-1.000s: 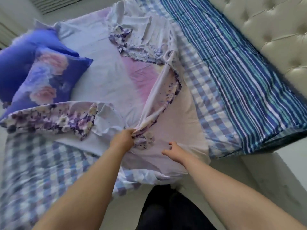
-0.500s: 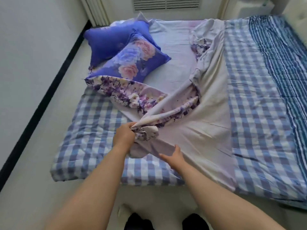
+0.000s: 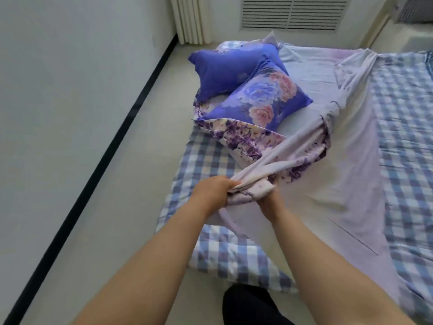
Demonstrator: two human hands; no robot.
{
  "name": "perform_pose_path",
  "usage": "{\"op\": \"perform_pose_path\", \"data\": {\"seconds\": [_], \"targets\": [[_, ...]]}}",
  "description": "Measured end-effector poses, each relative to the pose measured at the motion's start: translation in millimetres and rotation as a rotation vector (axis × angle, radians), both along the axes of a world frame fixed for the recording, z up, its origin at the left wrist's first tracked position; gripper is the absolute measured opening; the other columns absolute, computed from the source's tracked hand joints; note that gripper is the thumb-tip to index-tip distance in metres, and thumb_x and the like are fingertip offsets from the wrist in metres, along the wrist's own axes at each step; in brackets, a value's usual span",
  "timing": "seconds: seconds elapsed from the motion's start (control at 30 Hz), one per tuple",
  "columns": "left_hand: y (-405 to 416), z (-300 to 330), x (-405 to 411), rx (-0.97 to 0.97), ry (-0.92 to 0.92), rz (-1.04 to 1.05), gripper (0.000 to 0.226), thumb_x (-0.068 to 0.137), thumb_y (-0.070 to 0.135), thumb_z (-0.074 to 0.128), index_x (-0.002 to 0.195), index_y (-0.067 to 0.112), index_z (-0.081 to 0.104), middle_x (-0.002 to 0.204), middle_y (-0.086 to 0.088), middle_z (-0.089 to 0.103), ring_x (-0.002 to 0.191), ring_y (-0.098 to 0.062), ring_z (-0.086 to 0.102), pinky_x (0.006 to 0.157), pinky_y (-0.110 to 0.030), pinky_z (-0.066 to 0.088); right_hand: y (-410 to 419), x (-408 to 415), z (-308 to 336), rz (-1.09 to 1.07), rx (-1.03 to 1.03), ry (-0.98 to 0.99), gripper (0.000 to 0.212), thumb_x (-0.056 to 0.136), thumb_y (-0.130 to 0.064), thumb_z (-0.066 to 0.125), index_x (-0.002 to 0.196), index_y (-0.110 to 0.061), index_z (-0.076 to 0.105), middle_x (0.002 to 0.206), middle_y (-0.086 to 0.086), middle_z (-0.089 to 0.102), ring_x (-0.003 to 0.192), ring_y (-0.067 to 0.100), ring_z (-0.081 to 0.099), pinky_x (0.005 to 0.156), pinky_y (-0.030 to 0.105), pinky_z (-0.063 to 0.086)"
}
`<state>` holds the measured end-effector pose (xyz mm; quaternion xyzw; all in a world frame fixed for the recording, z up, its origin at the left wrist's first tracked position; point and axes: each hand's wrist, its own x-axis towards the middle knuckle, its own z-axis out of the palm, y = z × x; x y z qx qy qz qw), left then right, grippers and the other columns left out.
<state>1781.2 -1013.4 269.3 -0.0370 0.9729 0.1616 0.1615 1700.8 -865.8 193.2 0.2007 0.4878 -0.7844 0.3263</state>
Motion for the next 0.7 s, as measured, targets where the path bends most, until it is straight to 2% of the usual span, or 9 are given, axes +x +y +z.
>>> {"op": "perform_pose_path", "data": {"seconds": [0.1, 0.17, 0.2, 0.27, 0.33, 0.4, 0.5, 0.6, 0.7], "targets": [[-51.8, -0.6, -8.1, -0.059, 0.004, -0.063, 0.042, 0.087, 0.055, 0.054, 0.127, 0.041, 0.055, 0.106, -0.005, 0.055, 0.094, -0.031, 0.058, 0.065, -0.033, 0.04, -56.2, -21.2, 6.2, -0.055, -0.174, -0.105, 0.06, 0.095, -0.045, 0.038, 0.131, 0.003, 0.044, 0.134, 0.029, 0.048, 0.117, 0.041, 0.052, 0.095, 0.05, 0.046], [-86.0, -3.6, -19.5, -0.047, 0.016, -0.091, 0.037, 0.086, 0.053, 0.056, 0.122, 0.044, 0.057, 0.102, -0.002, 0.054, 0.091, -0.029, 0.059, 0.065, -0.034, 0.043, -98.9, -28.1, 12.1, 0.031, -0.172, -0.182, 0.077, 0.086, -0.065, 0.046, 0.122, 0.003, 0.046, 0.119, 0.032, 0.057, 0.105, 0.042, 0.06, 0.083, 0.052, 0.053], [-103.6, -5.3, -24.3, -0.049, 0.016, -0.099, 0.036, 0.086, 0.055, 0.056, 0.12, 0.046, 0.057, 0.101, 0.0, 0.054, 0.091, -0.027, 0.059, 0.064, -0.033, 0.042, -120.7, -27.3, 14.7, 0.076, -0.161, -0.224, 0.075, 0.084, -0.064, 0.05, 0.118, 0.003, 0.047, 0.106, 0.031, 0.063, 0.092, 0.039, 0.067, 0.069, 0.046, 0.057], [-138.2, -7.2, -32.7, -0.063, 0.012, -0.124, 0.034, 0.087, 0.055, 0.055, 0.119, 0.045, 0.058, 0.106, 0.002, 0.055, 0.093, -0.024, 0.059, 0.064, -0.029, 0.036, -164.9, -28.3, 13.3, 0.111, -0.093, -0.271, 0.044, 0.096, -0.04, 0.047, 0.108, 0.002, 0.053, 0.077, 0.022, 0.068, 0.061, 0.028, 0.069, 0.046, 0.031, 0.054], [-173.4, -4.6, -40.7, 0.007, -0.005, -0.121, 0.031, 0.088, 0.045, 0.057, 0.118, 0.041, 0.061, 0.11, 0.003, 0.056, 0.097, -0.023, 0.059, 0.067, -0.029, 0.038, -203.9, -32.6, 11.1, 0.042, -0.006, -0.286, 0.025, 0.098, -0.016, 0.038, 0.093, 0.001, 0.055, 0.066, 0.017, 0.065, 0.054, 0.027, 0.065, 0.048, 0.029, 0.053], [-205.6, -3.4, -44.9, 0.141, -0.013, -0.074, 0.028, 0.087, 0.04, 0.058, 0.115, 0.035, 0.063, 0.107, 0.003, 0.056, 0.098, -0.022, 0.058, 0.073, -0.032, 0.044, -237.1, -41.8, 10.6, -0.032, 0.046, -0.268, 0.023, 0.093, -0.008, 0.032, 0.081, -0.001, 0.05, 0.068, 0.017, 0.057, 0.06, 0.029, 0.06, 0.059, 0.034, 0.052], [-249.3, -7.0, -53.1, 0.226, 0.025, -0.007, 0.027, 0.09, 0.042, 0.054, 0.114, 0.029, 0.055, 0.11, 0.0, 0.059, 0.1, -0.025, 0.059, 0.077, -0.034, 0.044, -281.9, -49.1, 9.7, -0.117, 0.001, -0.254, 0.025, 0.094, -0.016, 0.033, 0.096, 0.0, 0.051, 0.077, 0.018, 0.058, 0.065, 0.033, 0.062, 0.058, 0.038, 0.054], [-298.4, -17.1, -62.5, 0.238, 0.04, 0.027, 0.034, 0.09, 0.044, 0.053, 0.111, 0.021, 0.042, 0.104, -0.006, 0.063, 0.093, -0.032, 0.059, 0.068, -0.035, 0.039, -330.6, -51.7, 11.8, -0.061, -0.081, -0.193, 0.057, 0.095, -0.049, 0.045, 0.109, 0.006, 0.054, 0.089, 0.025, 0.065, 0.068, 0.033, 0.068, 0.059, 0.037, 0.057], [-357.1, -25.3, -67.5, 0.301, -0.026, -0.027, 0.043, 0.086, 0.045, 0.059, 0.116, 0.022, 0.038, 0.098, -0.008, 0.065, 0.087, -0.032, 0.06, 0.063, -0.033, 0.036, -381.5, -42.7, 11.0, -0.057, -0.015, -0.177, 0.04, 0.092, -0.033, 0.054, 0.114, 0.0, 0.053, 0.083, 0.02, 0.062, 0.061, 0.031, 0.066, 0.055, 0.032, 0.055]]}}
